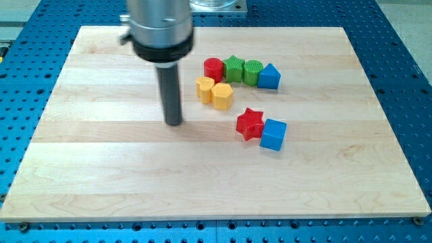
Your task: Push the yellow hexagon to the top of the red star
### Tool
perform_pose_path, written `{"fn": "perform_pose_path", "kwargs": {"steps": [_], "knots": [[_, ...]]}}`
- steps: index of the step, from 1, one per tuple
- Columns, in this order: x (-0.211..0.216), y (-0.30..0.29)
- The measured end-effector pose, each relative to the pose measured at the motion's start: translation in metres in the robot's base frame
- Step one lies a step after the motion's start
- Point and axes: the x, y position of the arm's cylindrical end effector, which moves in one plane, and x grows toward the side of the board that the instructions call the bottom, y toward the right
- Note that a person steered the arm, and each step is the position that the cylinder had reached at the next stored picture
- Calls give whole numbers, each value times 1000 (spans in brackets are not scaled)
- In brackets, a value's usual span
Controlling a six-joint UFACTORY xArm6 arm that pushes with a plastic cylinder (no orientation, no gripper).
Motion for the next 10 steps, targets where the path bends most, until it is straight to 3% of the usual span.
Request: {"fn": "perform_pose_path", "kwargs": {"steps": [1, 2, 4, 6, 7, 9, 10], "knots": [[-59, -17], [-86, -17], [-81, 34], [-35, 70], [-35, 102], [-9, 98], [-5, 28]]}}
